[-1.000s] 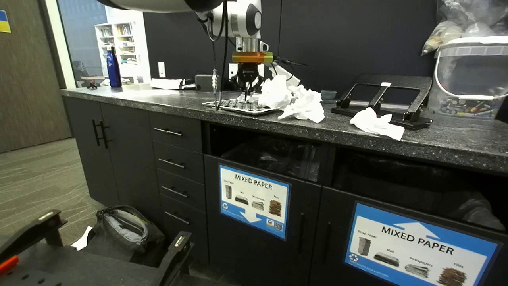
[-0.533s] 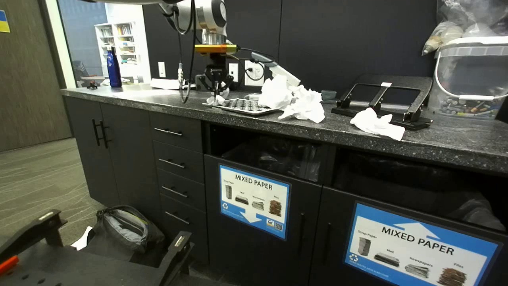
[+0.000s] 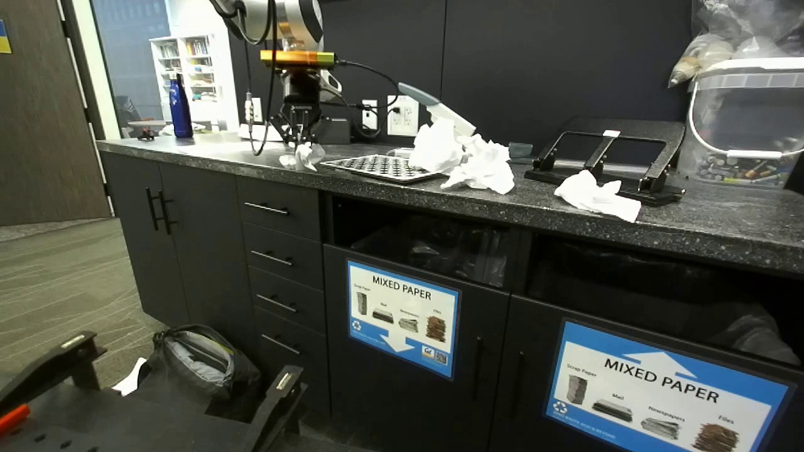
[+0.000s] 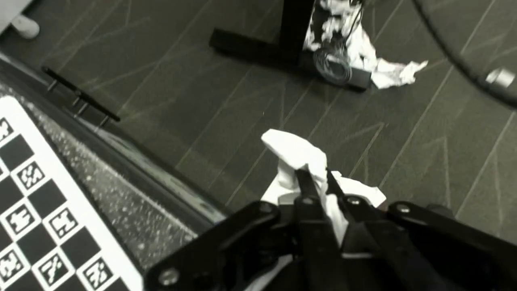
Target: Pick up the papers from the counter and throw them in the bin
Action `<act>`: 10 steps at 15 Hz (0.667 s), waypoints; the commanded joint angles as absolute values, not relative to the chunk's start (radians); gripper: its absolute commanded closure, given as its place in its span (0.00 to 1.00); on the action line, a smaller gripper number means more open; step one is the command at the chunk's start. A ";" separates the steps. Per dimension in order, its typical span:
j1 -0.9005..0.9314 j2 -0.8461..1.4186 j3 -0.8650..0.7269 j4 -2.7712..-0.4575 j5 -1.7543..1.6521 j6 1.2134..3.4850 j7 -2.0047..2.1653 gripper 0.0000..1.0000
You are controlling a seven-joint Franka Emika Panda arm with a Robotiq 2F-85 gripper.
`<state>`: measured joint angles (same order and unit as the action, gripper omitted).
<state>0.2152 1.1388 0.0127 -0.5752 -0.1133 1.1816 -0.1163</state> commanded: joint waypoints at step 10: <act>0.081 0.894 0.046 -1.108 0.011 1.023 -0.200 0.98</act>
